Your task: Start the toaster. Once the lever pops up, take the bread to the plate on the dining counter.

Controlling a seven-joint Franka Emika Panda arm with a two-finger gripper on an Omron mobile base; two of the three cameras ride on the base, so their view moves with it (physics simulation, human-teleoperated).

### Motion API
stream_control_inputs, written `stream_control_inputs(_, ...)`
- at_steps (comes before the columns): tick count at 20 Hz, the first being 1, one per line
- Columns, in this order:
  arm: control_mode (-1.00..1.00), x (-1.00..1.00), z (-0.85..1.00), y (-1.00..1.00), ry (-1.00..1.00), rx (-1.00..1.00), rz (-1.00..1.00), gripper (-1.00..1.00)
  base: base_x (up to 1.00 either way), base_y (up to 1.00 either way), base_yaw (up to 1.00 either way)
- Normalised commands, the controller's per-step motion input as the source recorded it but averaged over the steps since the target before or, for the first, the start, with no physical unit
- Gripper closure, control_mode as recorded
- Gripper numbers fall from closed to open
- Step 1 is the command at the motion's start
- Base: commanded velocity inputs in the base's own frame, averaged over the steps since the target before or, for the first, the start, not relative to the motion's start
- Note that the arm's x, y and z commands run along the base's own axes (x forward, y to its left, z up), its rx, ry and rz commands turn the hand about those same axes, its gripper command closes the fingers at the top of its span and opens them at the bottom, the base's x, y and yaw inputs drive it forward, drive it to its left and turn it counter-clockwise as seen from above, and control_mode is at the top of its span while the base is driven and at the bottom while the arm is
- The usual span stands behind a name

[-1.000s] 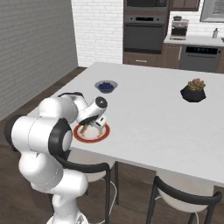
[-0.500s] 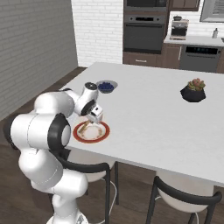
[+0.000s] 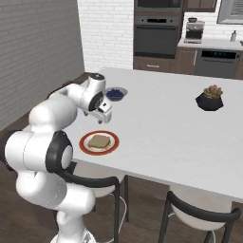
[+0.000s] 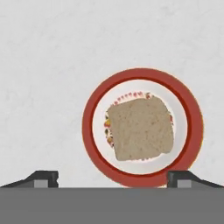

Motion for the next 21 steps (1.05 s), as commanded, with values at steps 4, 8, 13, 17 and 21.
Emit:
stream_control_inputs(4,-1.0,-0.45,0.7,0.0,0.02,0.0,0.0,-1.0,0.0,0.0,0.0)
stream_control_inputs(8,-1.0,-0.61,0.23,0.0,0.01,-0.09,0.0,-1.0,0.0,0.0,0.0)
stream_control_inputs(13,-1.0,-0.85,0.0,-0.07,-0.01,-0.17,0.0,-1.0,0.0,0.0,0.0)
stream_control_inputs(17,-1.0,-0.73,0.0,-0.12,0.0,-0.15,0.0,-1.0,0.0,0.0,0.0)
stream_control_inputs(21,-1.0,-0.41,0.02,-0.1,-0.01,-0.1,0.0,-1.0,0.0,0.0,0.0)
